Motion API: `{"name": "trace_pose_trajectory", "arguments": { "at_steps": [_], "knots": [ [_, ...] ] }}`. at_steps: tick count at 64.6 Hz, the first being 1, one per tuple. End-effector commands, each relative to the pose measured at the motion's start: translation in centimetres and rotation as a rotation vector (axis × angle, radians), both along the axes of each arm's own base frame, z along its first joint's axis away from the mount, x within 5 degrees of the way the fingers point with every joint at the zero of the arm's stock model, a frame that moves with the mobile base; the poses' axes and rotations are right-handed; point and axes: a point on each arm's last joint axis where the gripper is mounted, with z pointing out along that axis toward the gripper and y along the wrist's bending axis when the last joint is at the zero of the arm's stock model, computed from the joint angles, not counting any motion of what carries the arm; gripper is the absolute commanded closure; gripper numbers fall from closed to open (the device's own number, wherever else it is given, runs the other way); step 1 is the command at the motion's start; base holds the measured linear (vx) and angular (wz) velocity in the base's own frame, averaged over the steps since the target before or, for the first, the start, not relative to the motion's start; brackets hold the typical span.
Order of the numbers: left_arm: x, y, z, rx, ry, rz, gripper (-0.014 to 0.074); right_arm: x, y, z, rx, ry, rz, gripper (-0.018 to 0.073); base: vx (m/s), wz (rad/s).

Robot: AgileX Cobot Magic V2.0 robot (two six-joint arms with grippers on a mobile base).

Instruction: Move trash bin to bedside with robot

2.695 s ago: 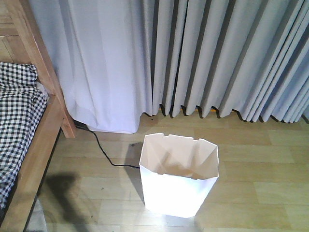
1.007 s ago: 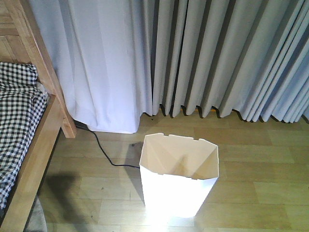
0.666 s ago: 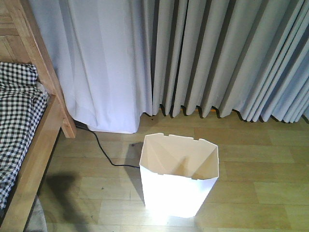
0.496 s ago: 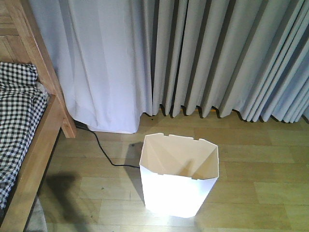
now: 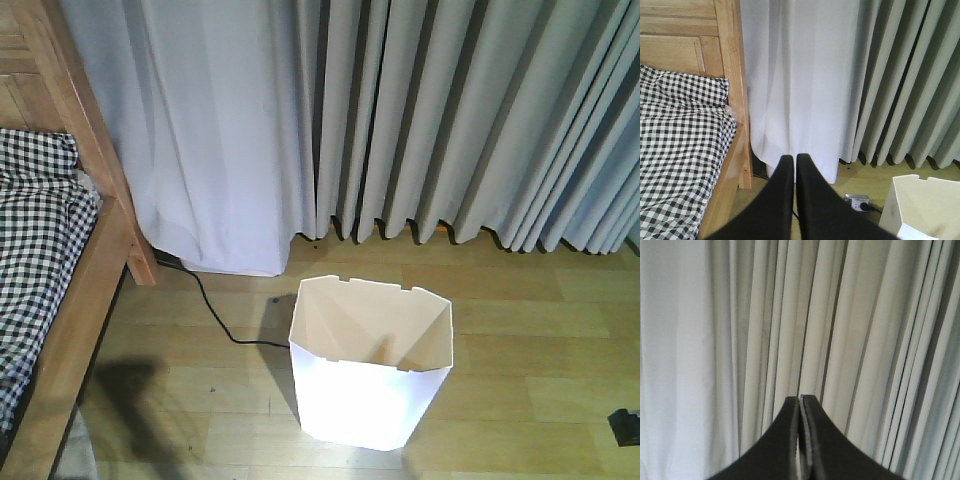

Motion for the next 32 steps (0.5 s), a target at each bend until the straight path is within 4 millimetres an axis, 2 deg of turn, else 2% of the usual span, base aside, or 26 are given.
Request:
{"name": "trace_pose_trajectory", "arguments": {
  "at_steps": [1, 32],
  "knots": [
    [0.26, -0.03, 0.43, -0.006, -0.052, -0.002, 0.0603, -0.11, -0.16, 0.47, 0.022, -0.076, -0.03, 0.0568, 0.0, 0.0],
    [0.26, -0.03, 0.43, -0.006, -0.052, -0.002, 0.0603, -0.1, -0.33, 0.47, 0.022, -0.076, -0.06, 0.0568, 0.0, 0.0]
  ]
}}
